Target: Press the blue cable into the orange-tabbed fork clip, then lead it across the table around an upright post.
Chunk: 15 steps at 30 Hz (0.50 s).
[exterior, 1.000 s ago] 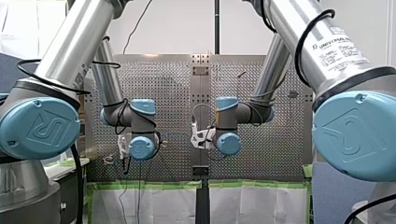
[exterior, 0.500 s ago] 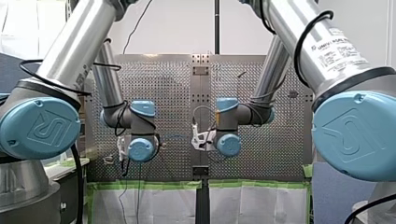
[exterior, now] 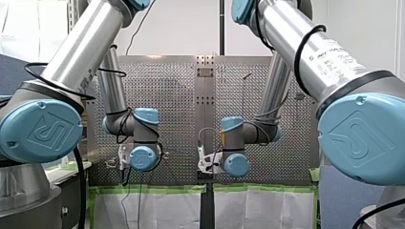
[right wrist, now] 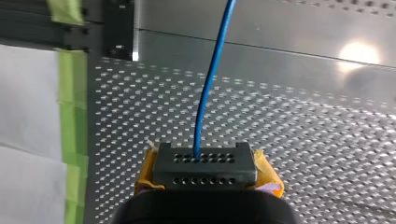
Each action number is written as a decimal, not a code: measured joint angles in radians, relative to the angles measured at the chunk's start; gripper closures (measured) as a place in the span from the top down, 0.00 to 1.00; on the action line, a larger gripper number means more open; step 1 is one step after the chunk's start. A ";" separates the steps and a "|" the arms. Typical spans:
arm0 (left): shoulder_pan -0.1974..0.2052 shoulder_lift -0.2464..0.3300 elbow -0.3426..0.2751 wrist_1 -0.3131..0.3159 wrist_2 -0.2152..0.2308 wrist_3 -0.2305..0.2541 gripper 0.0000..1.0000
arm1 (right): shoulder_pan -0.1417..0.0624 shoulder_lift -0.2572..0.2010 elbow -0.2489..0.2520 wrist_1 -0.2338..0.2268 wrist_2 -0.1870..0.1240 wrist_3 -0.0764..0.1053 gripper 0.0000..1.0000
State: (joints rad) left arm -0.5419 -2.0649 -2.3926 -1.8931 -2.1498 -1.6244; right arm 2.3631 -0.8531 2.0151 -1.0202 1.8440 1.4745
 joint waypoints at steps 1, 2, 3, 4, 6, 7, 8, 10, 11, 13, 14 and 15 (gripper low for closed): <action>0.000 0.000 0.000 0.000 0.000 0.000 0.00 | 0.000 0.004 0.000 0.000 0.000 0.000 0.00; 0.000 0.000 0.000 0.000 0.000 0.000 0.00 | 0.000 0.007 0.000 0.000 0.000 0.000 0.00; 0.000 0.000 0.000 0.000 0.000 0.000 0.00 | 0.000 0.009 0.000 0.000 0.000 0.000 0.00; 0.000 0.000 0.000 0.000 0.000 0.000 0.00 | 0.000 0.011 0.000 0.000 0.000 0.000 0.00; 0.000 0.000 0.000 0.000 0.000 0.000 0.00 | 0.000 0.012 0.000 0.000 0.000 0.000 0.00; 0.000 0.000 0.000 0.000 0.000 0.000 0.00 | 0.000 0.012 0.000 0.000 0.000 0.000 0.00; 0.000 0.000 0.000 0.000 0.000 0.000 0.00 | 0.000 0.013 0.000 0.000 0.000 0.000 0.00; 0.000 0.000 0.000 0.000 0.000 0.000 0.00 | 0.000 0.013 0.000 0.000 0.000 0.000 0.00; 0.000 0.000 0.000 0.000 0.000 0.000 0.00 | 0.000 0.013 0.000 0.000 0.000 0.000 0.00; 0.000 0.000 0.000 0.000 0.000 0.000 0.00 | 0.000 0.013 0.000 0.000 0.000 0.000 0.00; 0.000 0.000 0.000 0.000 0.000 0.000 0.00 | 0.000 0.013 0.000 0.000 0.000 0.000 0.00; 0.000 0.000 0.000 0.000 0.000 0.000 0.00 | 0.000 0.013 0.000 0.000 0.000 0.000 0.00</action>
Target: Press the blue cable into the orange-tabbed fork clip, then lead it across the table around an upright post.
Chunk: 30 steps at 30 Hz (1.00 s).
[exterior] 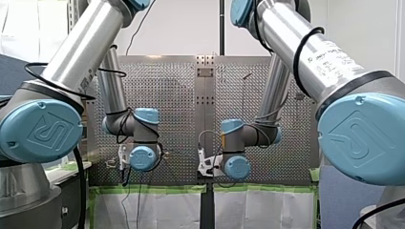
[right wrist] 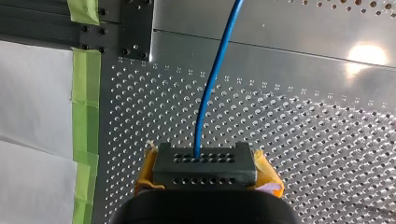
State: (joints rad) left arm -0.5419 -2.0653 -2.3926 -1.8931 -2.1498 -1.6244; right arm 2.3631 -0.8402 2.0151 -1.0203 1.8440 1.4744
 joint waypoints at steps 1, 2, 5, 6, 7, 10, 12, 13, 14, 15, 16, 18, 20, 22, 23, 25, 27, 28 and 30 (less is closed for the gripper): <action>0.000 0.000 0.000 0.000 0.000 0.000 0.00 | 0.000 0.000 0.000 0.000 0.000 0.000 0.00; 0.000 0.000 0.000 0.000 0.000 0.000 0.00 | 0.000 0.000 0.000 0.000 0.000 0.000 0.00; 0.000 0.000 0.000 0.000 0.000 0.000 0.00 | 0.000 0.000 0.000 0.000 0.000 0.000 0.00; 0.000 0.000 0.000 0.000 0.000 0.000 0.00 | 0.000 0.000 0.000 0.000 0.000 0.000 0.00; 0.000 0.000 0.000 0.000 0.000 0.000 0.00 | 0.000 0.000 0.000 0.000 0.000 0.000 0.00; 0.000 0.000 0.000 0.000 0.000 0.000 0.00 | 0.000 0.000 0.000 0.000 0.000 0.000 0.00; 0.000 0.000 0.000 0.000 0.000 0.000 0.00 | 0.000 0.000 0.000 0.000 0.000 0.000 0.00; 0.000 0.000 0.000 0.000 0.000 0.000 0.00 | 0.000 0.000 0.000 0.000 0.000 0.000 0.00; 0.001 -0.001 0.000 0.001 -0.001 -0.001 0.00 | 0.000 0.000 0.000 0.000 0.000 0.000 0.00; 0.002 -0.004 0.000 0.003 -0.002 -0.003 0.00 | 0.000 0.001 0.000 0.000 0.000 0.000 0.00; 0.003 -0.007 0.001 0.007 -0.003 -0.007 0.00 | -0.002 0.003 -0.002 0.002 0.002 -0.002 0.00; 0.005 -0.020 0.002 0.020 -0.005 -0.020 0.00 | -0.013 0.013 -0.013 0.013 0.013 -0.010 0.00; 0.004 -0.032 0.002 0.036 -0.004 -0.037 0.00 | -0.023 0.020 -0.026 0.026 0.026 -0.009 0.00; 0.006 -0.031 0.003 0.053 -0.001 -0.052 0.00 | -0.030 0.017 -0.042 0.042 0.039 0.001 0.00; 0.009 -0.027 0.003 0.062 0.003 -0.063 0.00 | -0.032 0.013 -0.050 0.050 0.041 0.007 0.00; 0.017 -0.016 0.003 0.072 0.008 -0.072 0.00 | -0.038 0.001 -0.066 0.067 0.038 0.022 0.00; 0.033 0.001 0.003 0.073 0.019 -0.078 0.00 | -0.044 -0.014 -0.083 0.082 0.027 0.037 0.00; 0.041 0.009 0.003 0.072 0.025 -0.081 0.00 | -0.046 -0.021 -0.089 0.088 0.020 0.045 0.00; 0.059 0.027 0.003 0.068 0.042 -0.086 0.00 | -0.048 -0.040 -0.099 0.094 0.003 0.058 0.00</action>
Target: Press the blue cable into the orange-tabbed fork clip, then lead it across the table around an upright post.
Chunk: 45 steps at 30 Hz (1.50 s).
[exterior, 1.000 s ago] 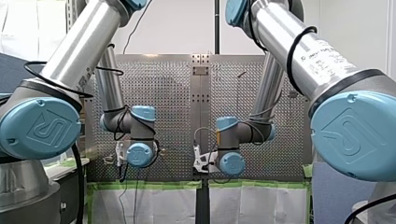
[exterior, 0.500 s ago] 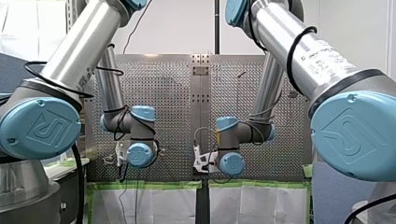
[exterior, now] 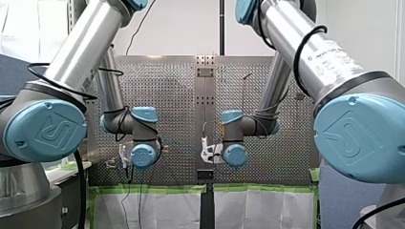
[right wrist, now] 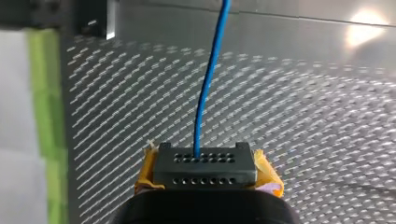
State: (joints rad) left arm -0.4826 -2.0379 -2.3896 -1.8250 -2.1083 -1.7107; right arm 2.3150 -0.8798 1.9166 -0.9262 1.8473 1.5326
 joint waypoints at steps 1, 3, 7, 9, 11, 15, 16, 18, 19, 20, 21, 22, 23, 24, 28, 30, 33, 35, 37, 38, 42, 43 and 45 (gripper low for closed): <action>0.008 0.008 0.000 -0.001 0.007 -0.001 0.00 | -0.001 -0.008 -0.003 -0.001 -0.008 0.004 0.00; 0.027 0.027 0.000 -0.005 0.026 0.000 0.00 | -0.004 -0.014 -0.009 -0.007 -0.028 0.009 0.00; 0.062 0.035 0.000 -0.009 0.061 0.013 0.00 | -0.008 0.004 -0.030 -0.011 -0.057 0.013 0.00; 0.078 0.026 0.000 -0.009 0.077 0.023 0.00 | -0.008 0.020 -0.044 -0.011 -0.066 0.014 0.00; 0.094 0.013 0.000 -0.008 0.093 0.034 0.00 | -0.008 0.034 -0.056 -0.010 -0.071 0.015 0.00; 0.127 -0.018 0.000 0.004 0.125 0.050 0.00 | -0.009 0.069 -0.087 -0.007 -0.081 0.016 0.00; 0.134 -0.026 0.000 0.009 0.133 0.052 0.00 | -0.009 0.077 -0.094 -0.005 -0.082 0.016 0.00; 0.151 -0.042 0.000 0.022 0.149 0.052 0.00 | -0.009 0.095 -0.110 0.001 -0.087 0.016 0.00; 0.158 -0.049 0.000 0.028 0.156 0.053 0.00 | -0.009 0.101 -0.116 0.003 -0.089 0.017 0.00; 0.167 -0.059 0.000 0.034 0.166 0.053 0.00 | -0.010 0.108 -0.123 0.006 -0.091 0.017 0.00; 0.175 -0.066 0.000 0.038 0.174 0.053 0.00 | -0.011 0.118 -0.132 0.009 -0.092 0.017 0.00; 0.183 -0.075 0.000 0.040 0.182 0.053 0.00 | -0.012 0.126 -0.140 0.011 -0.093 0.017 0.00; 0.195 -0.086 0.000 0.042 0.194 0.053 0.00 | -0.014 0.133 -0.147 0.013 -0.094 0.017 0.00; 0.204 -0.095 0.000 0.043 0.202 0.053 0.00 | -0.016 0.140 -0.157 0.016 -0.096 0.017 0.00; 0.241 -0.120 0.000 0.042 0.239 0.055 0.00 | -0.027 0.149 -0.189 0.033 -0.100 0.017 0.00; 0.259 -0.124 0.000 0.041 0.258 0.054 0.00 | -0.033 0.151 -0.203 0.043 -0.105 0.017 0.00; 0.283 -0.126 0.000 0.037 0.285 0.047 0.00 | -0.038 0.153 -0.216 0.052 -0.114 0.017 0.00; 0.294 -0.127 0.000 0.033 0.303 0.039 0.00 | -0.040 0.154 -0.223 0.055 -0.118 0.017 0.00; 0.300 -0.127 0.000 0.030 0.318 0.031 0.00 | -0.042 0.157 -0.229 0.058 -0.121 0.016 0.00; 0.304 -0.128 0.000 0.030 0.329 0.027 0.00 | -0.043 0.158 -0.231 0.059 -0.122 0.016 0.00; 0.311 -0.128 0.000 0.029 0.359 0.015 0.00 | -0.044 0.161 -0.235 0.061 -0.126 0.016 0.00; 0.313 -0.128 0.000 0.029 0.363 0.011 0.00 | -0.044 0.162 -0.236 0.061 -0.127 0.016 0.00; 0.318 -0.128 0.000 0.028 0.375 -0.001 0.00 | -0.045 0.166 -0.239 0.061 -0.131 0.016 0.00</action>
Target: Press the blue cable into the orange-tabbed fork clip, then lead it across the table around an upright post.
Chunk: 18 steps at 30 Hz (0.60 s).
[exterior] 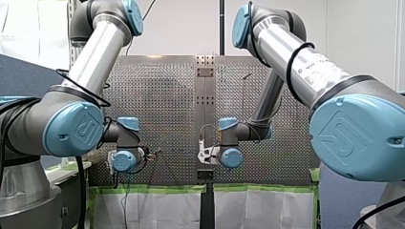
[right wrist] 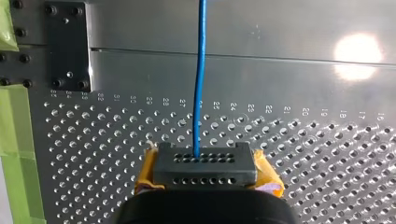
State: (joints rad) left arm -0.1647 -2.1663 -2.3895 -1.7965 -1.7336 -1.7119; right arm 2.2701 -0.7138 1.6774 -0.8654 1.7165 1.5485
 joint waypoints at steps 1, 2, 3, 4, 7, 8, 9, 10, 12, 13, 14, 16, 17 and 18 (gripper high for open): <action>0.002 0.000 0.001 0.000 0.004 -0.005 0.00 | 0.000 0.002 -0.002 0.000 -0.001 0.000 0.00; 0.004 -0.001 0.004 -0.002 0.008 -0.010 0.00 | 0.000 0.005 -0.004 0.001 -0.003 0.000 0.00; 0.005 -0.003 0.008 -0.006 0.011 -0.013 0.00 | 0.000 0.010 -0.007 0.001 -0.004 0.000 0.00; 0.006 -0.007 0.013 -0.010 0.013 -0.015 0.00 | 0.000 0.014 -0.011 0.002 -0.005 0.000 0.00; 0.008 -0.026 0.035 -0.032 0.017 -0.019 0.00 | -0.001 0.031 -0.026 0.009 -0.007 0.000 0.00; 0.009 -0.036 0.045 -0.041 0.017 -0.019 0.00 | -0.001 0.037 -0.031 0.012 -0.007 0.000 0.00; 0.009 -0.044 0.053 -0.048 0.017 -0.020 0.00 | -0.001 0.044 -0.036 0.017 -0.007 -0.001 0.00; 0.010 -0.051 0.061 -0.052 0.016 -0.020 0.00 | -0.001 0.048 -0.040 0.019 -0.007 -0.001 0.00; 0.012 -0.069 0.078 -0.054 0.014 -0.025 0.00 | -0.002 0.054 -0.046 0.022 -0.007 -0.002 0.00; 0.013 -0.076 0.086 -0.055 0.014 -0.029 0.00 | -0.003 0.055 -0.048 0.023 -0.008 -0.003 0.00; 0.014 -0.087 0.096 -0.056 0.014 -0.036 0.00 | -0.005 0.056 -0.051 0.024 -0.008 -0.003 0.00; 0.017 -0.103 0.112 -0.062 0.015 -0.045 0.00 | -0.008 0.058 -0.056 0.025 -0.008 -0.004 0.00; 0.019 -0.113 0.123 -0.068 0.017 -0.050 0.00 | -0.010 0.058 -0.058 0.026 -0.009 -0.005 0.00; 0.020 -0.119 0.131 -0.074 0.018 -0.052 0.00 | -0.012 0.059 -0.061 0.026 -0.009 -0.005 0.00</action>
State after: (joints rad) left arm -0.1447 -2.2851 -2.2585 -1.8703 -1.7156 -1.7640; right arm 2.2581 -0.6553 1.6166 -0.8396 1.7077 1.5432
